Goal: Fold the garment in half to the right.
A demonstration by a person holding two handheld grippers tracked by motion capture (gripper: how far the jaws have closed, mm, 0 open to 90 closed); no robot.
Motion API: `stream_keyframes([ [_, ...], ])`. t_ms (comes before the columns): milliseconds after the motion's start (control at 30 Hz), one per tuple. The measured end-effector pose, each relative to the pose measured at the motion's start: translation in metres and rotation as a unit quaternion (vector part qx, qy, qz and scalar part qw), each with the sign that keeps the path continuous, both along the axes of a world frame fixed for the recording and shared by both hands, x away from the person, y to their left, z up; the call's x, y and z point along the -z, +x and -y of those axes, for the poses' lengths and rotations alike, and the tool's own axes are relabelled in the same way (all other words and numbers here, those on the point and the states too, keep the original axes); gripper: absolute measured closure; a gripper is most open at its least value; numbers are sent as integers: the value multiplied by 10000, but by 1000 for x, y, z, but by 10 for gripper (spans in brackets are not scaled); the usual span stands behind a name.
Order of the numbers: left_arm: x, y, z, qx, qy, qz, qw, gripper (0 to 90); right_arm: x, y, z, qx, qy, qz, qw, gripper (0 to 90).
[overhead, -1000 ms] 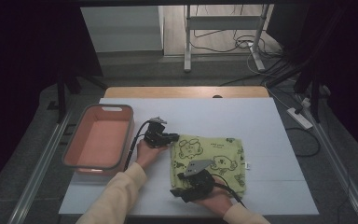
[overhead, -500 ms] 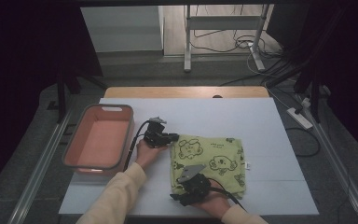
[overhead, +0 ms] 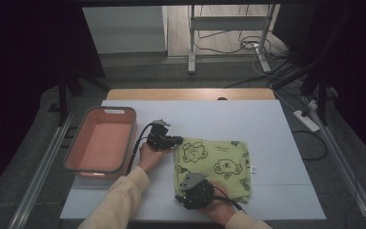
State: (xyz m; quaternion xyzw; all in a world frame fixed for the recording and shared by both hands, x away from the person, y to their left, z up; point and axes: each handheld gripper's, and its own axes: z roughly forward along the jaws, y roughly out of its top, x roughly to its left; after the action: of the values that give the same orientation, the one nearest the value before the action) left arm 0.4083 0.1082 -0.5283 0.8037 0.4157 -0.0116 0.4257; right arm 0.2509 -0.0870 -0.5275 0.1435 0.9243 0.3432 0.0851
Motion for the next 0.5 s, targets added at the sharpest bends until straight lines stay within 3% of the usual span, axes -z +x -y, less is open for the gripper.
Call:
stream_keyframes([
  [167,0,0,0,2,-15,1,10000,817,-1,1,2,74,-30,97,9999,681],
  [500,-2,0,-1,3,-65,3,10000,817,-5,4,8,203,295,-2,9994,755],
])
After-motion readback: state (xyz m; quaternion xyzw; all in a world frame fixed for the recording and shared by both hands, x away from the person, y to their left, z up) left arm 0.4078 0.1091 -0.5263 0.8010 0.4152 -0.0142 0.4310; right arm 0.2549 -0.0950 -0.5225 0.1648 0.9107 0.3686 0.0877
